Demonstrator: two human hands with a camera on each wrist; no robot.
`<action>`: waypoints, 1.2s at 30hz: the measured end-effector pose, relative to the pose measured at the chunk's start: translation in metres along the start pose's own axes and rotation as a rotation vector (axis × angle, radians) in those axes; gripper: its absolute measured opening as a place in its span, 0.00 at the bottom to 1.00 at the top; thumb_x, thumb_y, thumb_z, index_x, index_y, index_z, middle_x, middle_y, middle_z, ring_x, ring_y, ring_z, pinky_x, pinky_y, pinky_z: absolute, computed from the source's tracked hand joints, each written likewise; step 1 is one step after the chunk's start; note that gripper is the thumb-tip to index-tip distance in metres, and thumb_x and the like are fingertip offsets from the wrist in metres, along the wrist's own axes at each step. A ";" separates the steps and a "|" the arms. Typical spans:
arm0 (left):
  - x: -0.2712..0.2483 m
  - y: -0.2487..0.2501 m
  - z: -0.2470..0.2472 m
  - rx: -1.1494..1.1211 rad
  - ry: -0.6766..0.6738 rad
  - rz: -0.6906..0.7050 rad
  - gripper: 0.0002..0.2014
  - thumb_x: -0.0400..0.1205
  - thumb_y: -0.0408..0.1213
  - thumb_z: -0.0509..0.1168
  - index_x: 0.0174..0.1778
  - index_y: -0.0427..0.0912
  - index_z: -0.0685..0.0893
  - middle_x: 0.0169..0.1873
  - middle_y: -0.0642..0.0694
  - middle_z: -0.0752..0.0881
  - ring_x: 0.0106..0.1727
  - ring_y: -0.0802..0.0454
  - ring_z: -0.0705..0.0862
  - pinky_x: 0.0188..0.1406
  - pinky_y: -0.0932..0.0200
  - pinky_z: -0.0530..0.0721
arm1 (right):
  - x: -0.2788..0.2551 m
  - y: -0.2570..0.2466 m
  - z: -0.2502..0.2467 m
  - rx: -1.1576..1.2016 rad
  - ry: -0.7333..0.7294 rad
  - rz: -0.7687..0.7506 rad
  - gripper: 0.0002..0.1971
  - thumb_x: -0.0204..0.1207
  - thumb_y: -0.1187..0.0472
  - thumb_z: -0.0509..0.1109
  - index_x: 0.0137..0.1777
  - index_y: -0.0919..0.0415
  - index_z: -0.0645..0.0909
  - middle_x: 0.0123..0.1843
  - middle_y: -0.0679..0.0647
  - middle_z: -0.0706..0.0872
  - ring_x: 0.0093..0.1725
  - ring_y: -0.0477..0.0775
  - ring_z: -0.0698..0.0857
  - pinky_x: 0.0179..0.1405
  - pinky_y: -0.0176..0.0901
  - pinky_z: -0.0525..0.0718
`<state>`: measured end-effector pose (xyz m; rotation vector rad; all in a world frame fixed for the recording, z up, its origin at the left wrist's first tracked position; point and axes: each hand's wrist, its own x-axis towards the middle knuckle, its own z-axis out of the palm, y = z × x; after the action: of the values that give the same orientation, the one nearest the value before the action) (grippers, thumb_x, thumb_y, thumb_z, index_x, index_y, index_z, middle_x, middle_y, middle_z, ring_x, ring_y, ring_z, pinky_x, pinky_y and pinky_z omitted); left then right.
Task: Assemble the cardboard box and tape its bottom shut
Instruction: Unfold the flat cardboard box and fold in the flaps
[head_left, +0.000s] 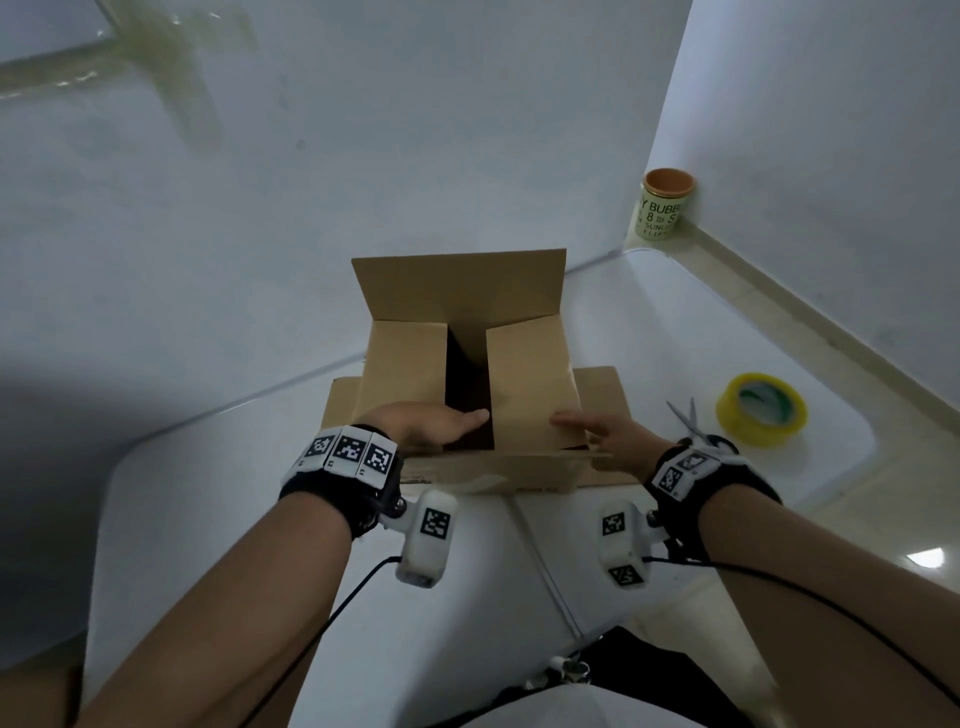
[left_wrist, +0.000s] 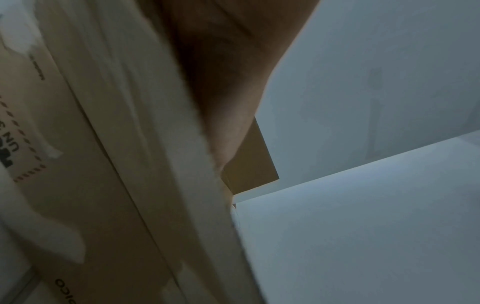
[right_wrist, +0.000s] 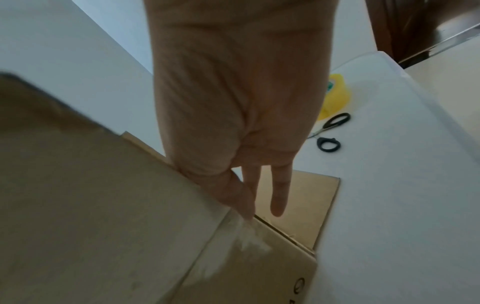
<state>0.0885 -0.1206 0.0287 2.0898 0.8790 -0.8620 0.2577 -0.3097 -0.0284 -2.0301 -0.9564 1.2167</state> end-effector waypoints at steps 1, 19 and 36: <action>0.000 -0.002 -0.002 -0.048 0.008 0.017 0.34 0.86 0.62 0.39 0.79 0.46 0.70 0.80 0.46 0.67 0.81 0.47 0.64 0.79 0.50 0.59 | -0.001 0.000 0.000 0.013 -0.009 0.005 0.38 0.71 0.88 0.52 0.74 0.55 0.74 0.81 0.54 0.67 0.80 0.57 0.67 0.65 0.41 0.74; 0.028 -0.030 -0.020 0.110 0.552 0.145 0.28 0.84 0.43 0.62 0.79 0.64 0.64 0.85 0.52 0.51 0.85 0.39 0.45 0.80 0.28 0.50 | 0.036 -0.024 0.000 -0.219 0.408 0.181 0.38 0.74 0.53 0.74 0.80 0.61 0.59 0.76 0.64 0.68 0.71 0.66 0.75 0.69 0.56 0.77; 0.048 -0.045 -0.031 0.526 0.007 -0.046 0.63 0.65 0.47 0.82 0.81 0.67 0.38 0.84 0.48 0.34 0.82 0.24 0.41 0.76 0.22 0.55 | 0.141 -0.154 -0.038 -0.827 0.521 -0.177 0.30 0.83 0.48 0.57 0.82 0.59 0.59 0.81 0.60 0.63 0.82 0.61 0.60 0.80 0.66 0.52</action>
<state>0.0889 -0.0575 -0.0069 2.5237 0.7621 -1.2122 0.2951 -0.1111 0.0377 -2.5926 -1.4591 0.1308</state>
